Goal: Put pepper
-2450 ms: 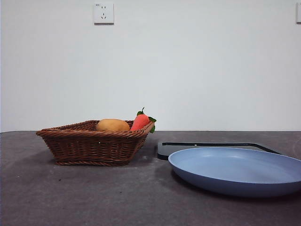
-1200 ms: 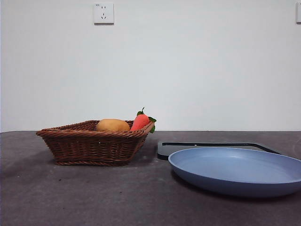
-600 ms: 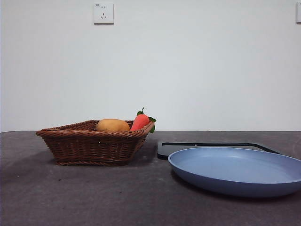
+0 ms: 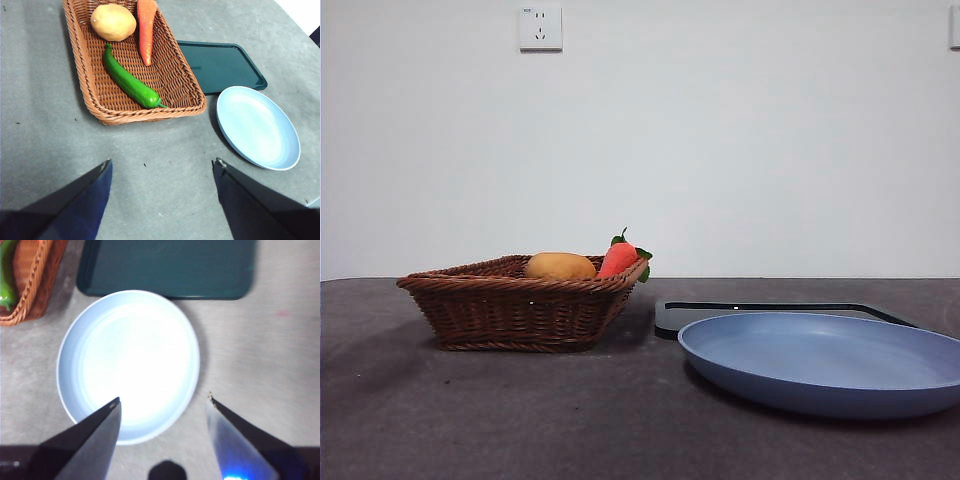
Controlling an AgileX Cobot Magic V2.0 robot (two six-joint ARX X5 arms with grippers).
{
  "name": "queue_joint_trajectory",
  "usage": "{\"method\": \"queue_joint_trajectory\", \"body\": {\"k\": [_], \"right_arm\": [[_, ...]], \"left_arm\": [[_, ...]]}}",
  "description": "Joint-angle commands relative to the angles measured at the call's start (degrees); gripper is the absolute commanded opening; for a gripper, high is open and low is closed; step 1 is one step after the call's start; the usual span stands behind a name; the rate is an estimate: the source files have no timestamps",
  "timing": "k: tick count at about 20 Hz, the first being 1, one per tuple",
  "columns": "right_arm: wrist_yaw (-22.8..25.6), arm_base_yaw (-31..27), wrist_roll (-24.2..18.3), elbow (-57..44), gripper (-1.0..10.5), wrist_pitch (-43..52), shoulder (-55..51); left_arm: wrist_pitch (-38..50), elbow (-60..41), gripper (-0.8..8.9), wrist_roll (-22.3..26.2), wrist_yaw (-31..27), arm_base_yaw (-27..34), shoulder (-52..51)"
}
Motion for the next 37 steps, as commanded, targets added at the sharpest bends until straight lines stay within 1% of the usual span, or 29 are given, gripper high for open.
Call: {"method": "queue_joint_trajectory", "body": {"k": [1,4,8,10,11,14,17,19,20,23,28,31,34,37], "right_arm": [[-0.8,0.2,-0.4,0.9,3.0,3.1,6.9],[-0.6,0.8,-0.7,0.9,3.0,6.5,15.3],[-0.5,1.1,-2.8,0.9,3.0,10.0,24.8],[0.7,1.2,-3.3,0.9,2.8,11.6,28.0],[0.9,1.2,-4.2,0.9,2.7,12.1,29.2],[0.8,1.3,-4.5,0.9,2.6,13.5,32.4],[0.5,1.3,-4.5,0.9,1.6,14.5,34.6],[0.4,1.3,-4.5,0.9,1.3,14.9,35.8],[0.4,1.3,-4.5,0.9,1.1,15.1,36.3],[0.4,1.3,-4.5,0.9,0.0,15.4,36.6],[0.3,1.3,-3.1,0.9,0.0,15.5,35.5],[0.3,1.2,-2.1,0.9,0.0,15.2,30.9],[0.4,1.1,-1.2,0.9,0.0,14.9,24.2],[0.4,1.1,-0.8,0.9,0.0,14.3,17.4]], "left_arm": [[0.9,0.8,3.53,0.4,0.3,0.2,0.1],[0.9,0.8,3.53,0.4,0.3,0.2,0.1],[1.1,0.8,3.52,0.4,0.3,0.2,0.1],[1.1,0.8,3.52,0.4,0.3,0.2,0.1],[1.1,0.8,3.52,0.4,0.3,0.2,0.1],[1.1,0.8,3.52,0.2,0.2,0.2,0.1],[1.1,0.8,3.52,0.2,0.2,0.2,0.1],[1.1,0.8,3.52,0.2,0.2,0.2,0.1],[1.1,0.8,3.52,-0.7,0.2,0.2,0.1],[1.9,0.8,3.52,-1.2,0.2,0.1,0.1],[4.9,0.9,3.49,-4.6,0.0,-0.3,1.5],[5.7,2.9,3.49,-6.1,-1.0,-3.0,6.4],[6.6,7.8,3.49,-7.3,-6.4,-7.7,14.2],[7.6,14.7,3.48,-8.5,-13.5,-13.3,24.2]]}}
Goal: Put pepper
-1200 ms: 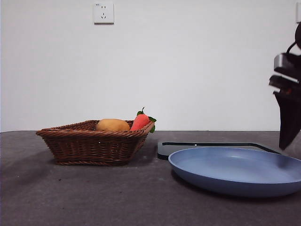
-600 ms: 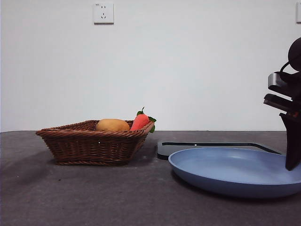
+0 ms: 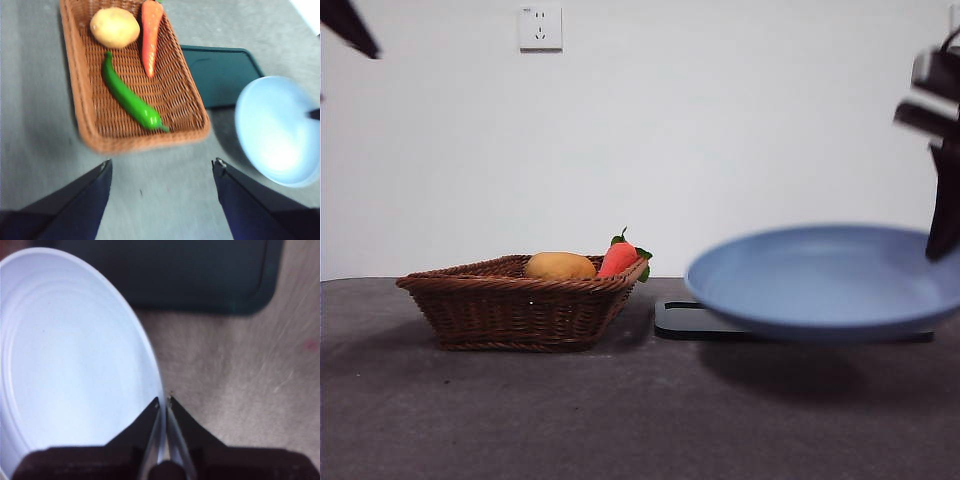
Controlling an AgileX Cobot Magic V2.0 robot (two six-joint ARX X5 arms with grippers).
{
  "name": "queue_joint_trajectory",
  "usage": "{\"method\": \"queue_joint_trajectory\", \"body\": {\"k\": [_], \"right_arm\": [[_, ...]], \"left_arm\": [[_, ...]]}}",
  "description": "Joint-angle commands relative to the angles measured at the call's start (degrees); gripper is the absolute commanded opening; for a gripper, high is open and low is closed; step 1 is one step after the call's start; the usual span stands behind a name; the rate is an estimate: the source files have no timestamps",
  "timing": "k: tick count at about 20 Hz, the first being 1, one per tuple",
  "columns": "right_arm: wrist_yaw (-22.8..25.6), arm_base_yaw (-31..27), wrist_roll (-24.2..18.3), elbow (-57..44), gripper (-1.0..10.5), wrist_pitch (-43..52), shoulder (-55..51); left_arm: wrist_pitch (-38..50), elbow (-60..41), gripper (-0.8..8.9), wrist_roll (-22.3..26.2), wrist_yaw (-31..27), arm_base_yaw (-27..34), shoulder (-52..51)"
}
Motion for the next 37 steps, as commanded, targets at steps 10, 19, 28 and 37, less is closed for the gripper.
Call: {"method": "queue_joint_trajectory", "body": {"k": [10,19,28,37], "right_arm": [[-0.3,0.1,3.0,7.2,0.0,-3.9,-14.3],[-0.3,0.1,3.0,7.8,0.0,-4.7,-16.1],[-0.3,0.1,2.4,7.7,0.0,-4.7,-16.1],[-0.3,0.1,2.4,7.8,0.0,-4.7,-16.1]], "left_arm": [[-2.9,29.2,3.48,-3.0,-16.6,-12.7,43.0],[-3.9,37.2,3.48,-7.1,-19.9,-13.5,60.3],[-1.0,37.2,3.42,-8.6,-21.2,-14.3,65.8],[-1.4,37.2,1.02,-10.1,-20.8,-14.6,66.1]]}}
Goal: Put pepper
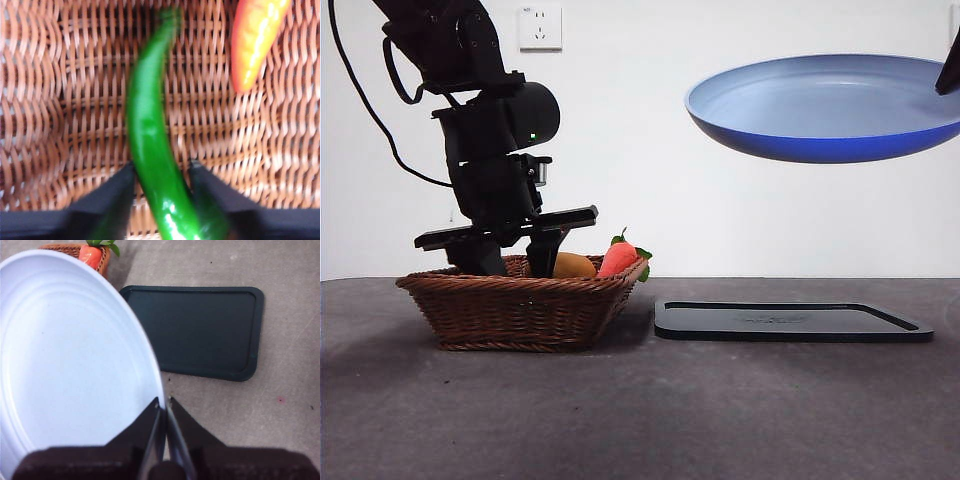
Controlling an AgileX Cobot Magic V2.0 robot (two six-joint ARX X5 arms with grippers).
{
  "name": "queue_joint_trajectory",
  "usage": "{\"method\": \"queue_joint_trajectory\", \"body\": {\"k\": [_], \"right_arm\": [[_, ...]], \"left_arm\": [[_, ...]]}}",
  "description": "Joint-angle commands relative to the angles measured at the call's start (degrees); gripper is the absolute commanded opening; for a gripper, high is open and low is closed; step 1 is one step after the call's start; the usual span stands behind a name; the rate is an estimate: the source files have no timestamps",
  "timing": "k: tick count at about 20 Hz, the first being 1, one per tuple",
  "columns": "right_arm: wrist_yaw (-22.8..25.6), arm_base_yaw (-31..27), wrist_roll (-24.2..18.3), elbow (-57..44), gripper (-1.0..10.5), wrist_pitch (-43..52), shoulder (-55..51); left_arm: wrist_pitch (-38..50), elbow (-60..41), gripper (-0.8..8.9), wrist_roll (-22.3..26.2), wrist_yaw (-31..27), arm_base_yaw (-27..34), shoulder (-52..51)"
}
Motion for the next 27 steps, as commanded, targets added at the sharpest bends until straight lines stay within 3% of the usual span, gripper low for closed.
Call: {"method": "queue_joint_trajectory", "body": {"k": [1,9,16,20,22,27], "right_arm": [[-0.2,0.1,0.1,1.1,0.0,0.7,0.2],[-0.2,0.1,0.1,1.1,0.0,0.7,0.2],[-0.2,0.1,0.3,1.1,0.0,0.7,1.9],[-0.3,0.2,2.6,1.1,0.0,0.8,7.4],[-2.6,0.8,4.2,1.1,0.0,1.3,11.6],[-4.8,5.2,9.8,1.1,0.0,5.9,19.4]], "left_arm": [[-0.2,1.1,0.95,-0.6,0.0,-0.5,1.6],[-1.0,1.1,0.59,-1.0,0.1,-0.5,-0.7],[-1.2,1.2,0.6,-0.7,2.0,-0.5,-8.5],[-1.2,1.2,0.6,-0.4,10.9,-1.7,-15.2],[-1.0,1.2,0.6,-0.2,13.6,-3.4,-18.3],[-2.3,1.2,0.6,3.6,14.0,-11.2,-19.3]]}}
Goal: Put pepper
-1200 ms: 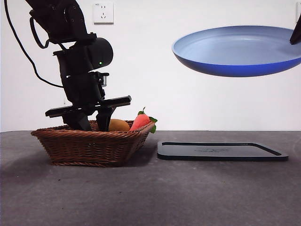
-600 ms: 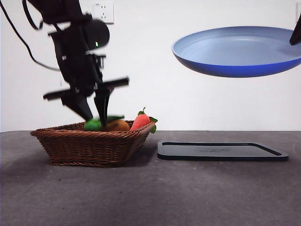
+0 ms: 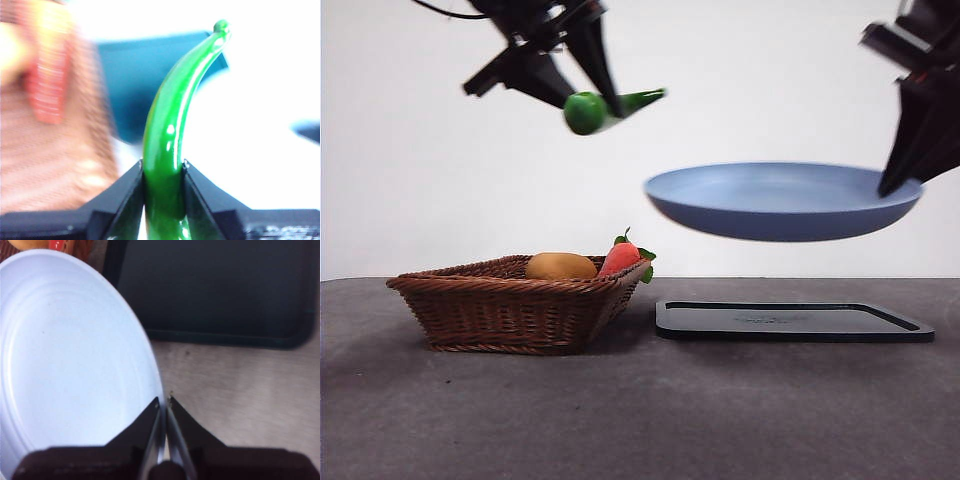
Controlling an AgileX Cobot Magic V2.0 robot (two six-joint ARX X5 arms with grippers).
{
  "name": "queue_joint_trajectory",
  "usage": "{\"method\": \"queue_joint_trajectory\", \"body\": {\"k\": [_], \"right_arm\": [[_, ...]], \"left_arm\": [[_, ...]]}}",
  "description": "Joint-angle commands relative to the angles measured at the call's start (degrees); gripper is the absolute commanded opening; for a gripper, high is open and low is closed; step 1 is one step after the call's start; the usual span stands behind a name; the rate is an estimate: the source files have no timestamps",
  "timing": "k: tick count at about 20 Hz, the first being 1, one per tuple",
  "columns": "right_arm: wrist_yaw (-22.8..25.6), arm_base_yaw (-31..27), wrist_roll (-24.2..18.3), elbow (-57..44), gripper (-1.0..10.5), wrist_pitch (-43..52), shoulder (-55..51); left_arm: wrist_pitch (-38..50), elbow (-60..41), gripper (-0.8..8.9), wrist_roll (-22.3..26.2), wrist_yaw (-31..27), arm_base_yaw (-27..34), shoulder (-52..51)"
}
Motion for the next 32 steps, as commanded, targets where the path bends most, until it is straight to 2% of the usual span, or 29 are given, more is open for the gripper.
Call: {"method": "queue_joint_trajectory", "body": {"k": [1,5,10,14,17,20,25,28,32], "right_arm": [[-0.5,2.9,3.5,1.1,0.0,1.4,2.3],[-0.3,7.6,4.9,1.1,0.0,1.8,3.0],[-0.3,8.8,5.9,1.1,0.0,1.9,3.0],[-0.4,8.8,5.9,1.1,0.0,1.9,3.0],[-0.4,8.8,5.9,1.1,0.0,1.9,3.0],[-0.3,8.8,5.8,1.1,0.0,1.9,3.0],[0.1,8.6,5.8,1.1,0.0,2.0,3.0],[0.2,6.4,6.2,1.1,0.0,4.4,3.0],[0.1,0.2,6.6,2.3,0.0,6.4,5.4]], "left_arm": [[-0.6,0.9,0.6,3.9,-1.9,-4.0,2.6],[-1.1,0.9,0.6,6.9,-7.6,-9.1,6.4],[-3.3,0.9,0.68,8.5,-9.5,-10.9,9.6],[-3.3,0.9,1.85,9.5,-9.9,-11.3,9.7],[-2.7,0.9,1.97,9.4,-10.5,-11.4,9.7],[-3.3,0.9,2.76,9.4,-10.3,-11.4,9.3],[-5.1,1.0,2.76,9.8,-10.2,-11.4,4.7],[-7.4,1.0,2.76,11.2,-10.3,-11.4,-0.8],[-9.9,1.0,2.75,12.6,-10.6,-11.3,-9.0]]}}
